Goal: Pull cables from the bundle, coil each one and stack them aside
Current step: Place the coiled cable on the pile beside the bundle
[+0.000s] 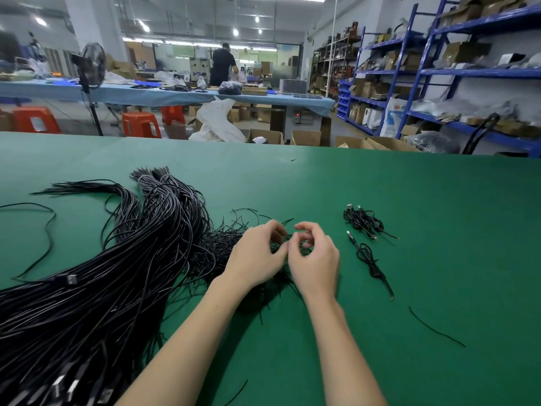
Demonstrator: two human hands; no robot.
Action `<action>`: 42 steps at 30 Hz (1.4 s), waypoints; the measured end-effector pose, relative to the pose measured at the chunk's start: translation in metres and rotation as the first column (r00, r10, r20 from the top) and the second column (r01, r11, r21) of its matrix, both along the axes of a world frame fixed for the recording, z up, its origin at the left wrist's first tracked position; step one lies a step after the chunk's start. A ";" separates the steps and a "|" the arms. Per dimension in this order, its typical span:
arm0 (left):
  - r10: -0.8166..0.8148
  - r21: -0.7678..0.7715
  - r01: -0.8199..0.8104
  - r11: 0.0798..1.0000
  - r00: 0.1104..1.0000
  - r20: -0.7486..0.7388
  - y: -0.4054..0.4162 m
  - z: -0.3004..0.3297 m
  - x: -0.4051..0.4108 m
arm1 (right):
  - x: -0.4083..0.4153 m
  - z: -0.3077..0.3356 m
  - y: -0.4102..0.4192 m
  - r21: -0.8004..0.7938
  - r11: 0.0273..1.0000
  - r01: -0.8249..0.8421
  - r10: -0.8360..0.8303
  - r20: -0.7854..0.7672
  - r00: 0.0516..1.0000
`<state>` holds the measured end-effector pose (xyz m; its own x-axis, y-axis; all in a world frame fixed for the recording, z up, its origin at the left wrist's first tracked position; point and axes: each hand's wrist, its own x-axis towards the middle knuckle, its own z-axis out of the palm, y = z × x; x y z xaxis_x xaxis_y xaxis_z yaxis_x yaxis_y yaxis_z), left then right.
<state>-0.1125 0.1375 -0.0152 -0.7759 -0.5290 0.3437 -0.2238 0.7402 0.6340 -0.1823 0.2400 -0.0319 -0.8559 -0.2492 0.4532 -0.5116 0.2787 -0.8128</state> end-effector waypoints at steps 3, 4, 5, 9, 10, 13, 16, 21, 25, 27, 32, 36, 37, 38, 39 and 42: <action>0.066 -0.071 -0.067 0.995 0.998 -0.010 -0.004 0.003 0.001 | 0.000 -0.001 0.004 0.005 0.999 -0.039 0.039 -0.055 0.998; 0.092 -0.106 -0.093 0.990 0.996 -0.020 -0.005 0.005 0.003 | 0.000 -0.001 0.004 0.006 0.999 -0.040 0.040 -0.065 0.997; 0.119 -0.137 -0.123 0.983 0.992 -0.036 -0.008 0.007 0.004 | 0.001 -0.002 0.004 0.015 0.999 -0.043 0.044 -0.063 0.997; 0.214 -0.161 -0.228 0.960 0.972 -0.101 -0.021 0.019 0.013 | 0.016 -0.005 -0.007 0.054 0.991 -0.122 0.126 -0.081 0.989; 0.239 -0.158 -0.254 0.954 0.965 -0.112 -0.024 0.022 0.016 | 0.022 -0.004 -0.011 0.054 0.987 -0.152 0.157 -0.113 0.981; 0.315 -0.167 -0.328 0.930 0.944 -0.097 -0.034 0.027 0.024 | 0.039 -0.004 -0.021 0.107 0.962 -0.252 0.271 -0.223 0.937; 0.425 -0.205 -0.419 0.884 0.905 -0.016 -0.045 0.028 0.032 | 0.051 -0.004 -0.025 0.182 0.923 -0.339 0.379 -0.275 0.884; 0.644 -0.341 -0.560 0.755 0.729 0.230 -0.067 0.031 0.053 | 0.056 -0.005 -0.025 0.304 0.828 -0.471 0.554 -0.321 0.768; 0.622 -0.277 -0.557 0.782 0.688 0.374 -0.075 0.031 0.062 | 0.060 -0.008 -0.031 0.362 0.800 -0.478 0.588 -0.313 0.746; 0.625 -0.236 -0.580 0.780 0.697 0.352 -0.075 0.032 0.062 | 0.057 -0.008 -0.031 0.298 0.828 -0.474 0.552 -0.284 0.784; 0.566 -0.074 -0.583 0.809 0.740 0.364 -0.074 0.034 0.059 | 0.057 -0.011 -0.033 0.298 0.813 -0.501 0.569 -0.222 0.792; 0.437 0.105 -0.479 0.872 0.857 0.273 -0.071 0.039 0.056 | 0.057 -0.014 -0.038 0.159 0.852 -0.498 0.519 -0.139 0.843; 0.380 0.161 -0.425 0.891 0.891 0.249 -0.070 0.040 0.054 | 0.054 -0.013 -0.038 0.124 0.864 -0.488 0.501 -0.117 0.858; 0.298 0.242 -0.350 0.905 0.927 0.226 -0.067 0.042 0.053 | 0.052 -0.013 -0.038 0.096 0.875 -0.475 0.483 -0.098 0.870; 0.196 0.339 -0.258 0.905 0.959 0.205 -0.063 0.045 0.052 | 0.051 -0.013 -0.037 0.077 0.883 -0.463 0.468 -0.078 0.880; -0.101 0.537 0.004 0.844 0.983 0.151 -0.051 0.057 0.049 | 0.049 -0.010 -0.033 0.007 0.897 -0.442 0.442 0.005 0.897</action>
<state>-0.0631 0.0867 0.0419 -0.8275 -0.5495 -0.1157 -0.3320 0.3125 0.8900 -0.1336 0.2069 -0.0422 -0.6583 -0.6056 0.4470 -0.5808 0.0309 -0.8134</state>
